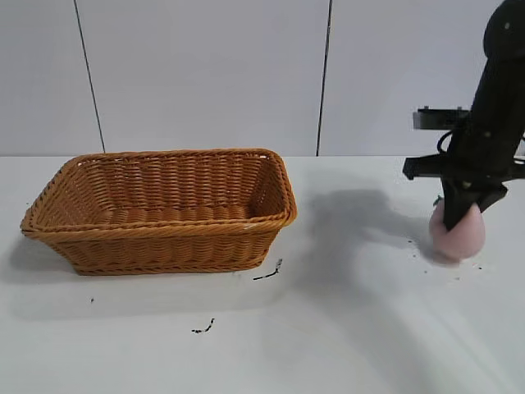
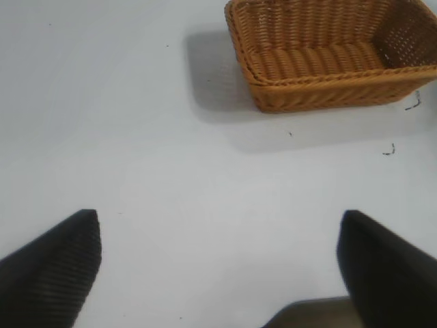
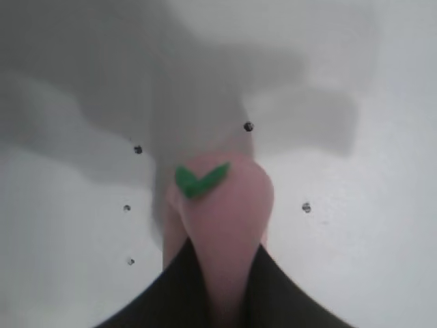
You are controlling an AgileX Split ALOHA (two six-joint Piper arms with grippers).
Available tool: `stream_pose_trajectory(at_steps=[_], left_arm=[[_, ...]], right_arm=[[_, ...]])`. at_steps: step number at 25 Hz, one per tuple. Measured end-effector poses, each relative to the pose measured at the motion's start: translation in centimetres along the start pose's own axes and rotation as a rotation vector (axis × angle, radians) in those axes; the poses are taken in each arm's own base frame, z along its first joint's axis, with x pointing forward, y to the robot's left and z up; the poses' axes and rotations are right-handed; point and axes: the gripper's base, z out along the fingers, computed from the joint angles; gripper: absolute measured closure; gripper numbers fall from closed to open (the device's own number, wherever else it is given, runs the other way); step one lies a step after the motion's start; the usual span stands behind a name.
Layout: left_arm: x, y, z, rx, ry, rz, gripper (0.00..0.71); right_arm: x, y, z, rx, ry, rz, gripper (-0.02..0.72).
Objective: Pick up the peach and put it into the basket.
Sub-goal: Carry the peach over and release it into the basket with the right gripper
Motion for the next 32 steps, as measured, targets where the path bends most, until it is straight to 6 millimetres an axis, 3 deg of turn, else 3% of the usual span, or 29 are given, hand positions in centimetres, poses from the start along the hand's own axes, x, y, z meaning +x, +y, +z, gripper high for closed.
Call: stream_pose_trajectory(at_steps=[4, 9, 13, 16, 20, 23, 29, 32], left_arm=[[0.0, 0.0, 0.0, 0.0, 0.0, 0.0, 0.018], [0.0, 0.0, 0.0, 0.0, 0.0, 0.0, 0.018], [0.0, 0.0, 0.0, 0.0, 0.0, 0.0, 0.018], [0.0, 0.0, 0.0, 0.0, 0.0, 0.0, 0.018], [0.0, 0.0, 0.0, 0.0, 0.0, 0.0, 0.018], [0.0, 0.0, 0.0, 0.0, 0.0, 0.0, 0.018], [0.0, 0.0, 0.0, 0.0, 0.0, 0.0, 0.018], [0.0, 0.0, 0.0, 0.0, 0.0, 0.0, 0.018]], right_arm=[[-1.5, 3.3, -2.4, -0.005, -0.07, -0.08, 0.678], [-2.7, 9.4, -5.1, -0.043, -0.181, -0.19, 0.678], [-2.8, 14.9, -5.7, -0.089, -0.231, -0.298, 0.678], [-2.5, 19.1, -4.8, -0.124, -0.247, -0.38, 0.678], [-1.6, 24.1, -1.5, -0.162, -0.238, -0.48, 0.678], [-1.1, 26.5, 2.2, -0.174, -0.218, -0.53, 0.678], [-0.5, 27.7, 9.8, -0.177, -0.162, -0.536, 0.671], [-0.2, 27.8, 11.9, -0.179, -0.137, -0.534, 0.597]])
